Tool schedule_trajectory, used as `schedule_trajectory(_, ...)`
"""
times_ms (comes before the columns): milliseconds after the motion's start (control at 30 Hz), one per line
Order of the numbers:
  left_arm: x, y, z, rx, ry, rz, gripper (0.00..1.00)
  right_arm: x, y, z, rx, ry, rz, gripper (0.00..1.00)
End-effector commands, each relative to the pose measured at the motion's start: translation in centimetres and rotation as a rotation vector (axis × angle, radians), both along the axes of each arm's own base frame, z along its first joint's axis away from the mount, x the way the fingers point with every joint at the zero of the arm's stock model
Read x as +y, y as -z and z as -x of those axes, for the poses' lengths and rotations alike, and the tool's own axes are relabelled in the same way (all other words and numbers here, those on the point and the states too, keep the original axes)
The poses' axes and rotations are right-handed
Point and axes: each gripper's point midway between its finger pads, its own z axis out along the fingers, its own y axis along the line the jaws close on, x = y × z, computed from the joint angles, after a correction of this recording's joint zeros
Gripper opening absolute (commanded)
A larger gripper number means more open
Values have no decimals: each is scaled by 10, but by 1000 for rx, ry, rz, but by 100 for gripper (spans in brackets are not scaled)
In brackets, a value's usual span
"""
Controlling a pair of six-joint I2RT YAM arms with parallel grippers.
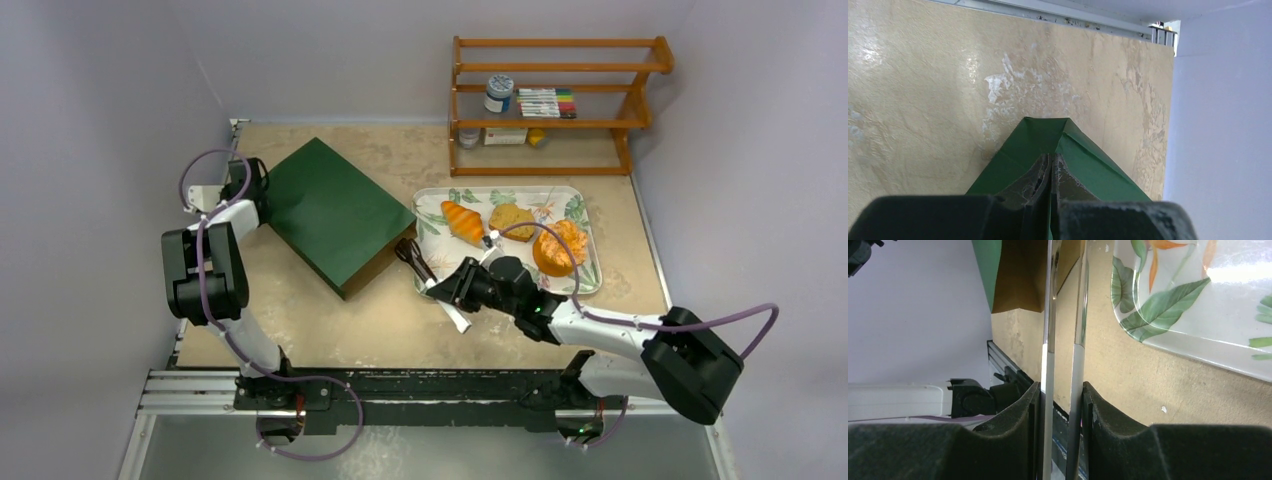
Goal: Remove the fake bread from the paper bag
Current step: Move the paper bag to the center of the board.
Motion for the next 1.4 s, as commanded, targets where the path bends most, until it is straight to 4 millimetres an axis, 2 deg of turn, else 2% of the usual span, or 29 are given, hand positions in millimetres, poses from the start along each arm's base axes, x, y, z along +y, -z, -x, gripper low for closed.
schedule_trajectory(0, 14, -29, -8, -70, -65, -48, 0, 4, -14, -1, -60, -35, -19, 3)
schedule_trajectory(133, 9, -23, -9, -60, -36, -39, 0, 20, -24, -11, -95, -77, -30, 13)
schedule_trajectory(367, 3, -18, -9, -55, 14, -21, 0, 45, -22, -30, -97, -92, -54, 29)
schedule_trajectory(500, 0, -19, -12, -58, 36, -10, 0, 48, -29, -39, -111, -76, -110, 39)
schedule_trajectory(667, 0, -19, -14, -52, 59, -6, 0, 43, -28, -36, -99, -66, -181, 47)
schedule_trajectory(933, -2, -16, -13, -39, 75, 0, 0, 42, -33, -36, -98, -54, -254, 48)
schedule_trajectory(1167, -3, -17, -10, -26, 92, -6, 0, 36, -39, -52, -123, -11, -287, 49)
schedule_trajectory(1367, -5, -14, -7, -19, 105, 0, 0, 42, -40, -69, -130, -8, -292, 49)
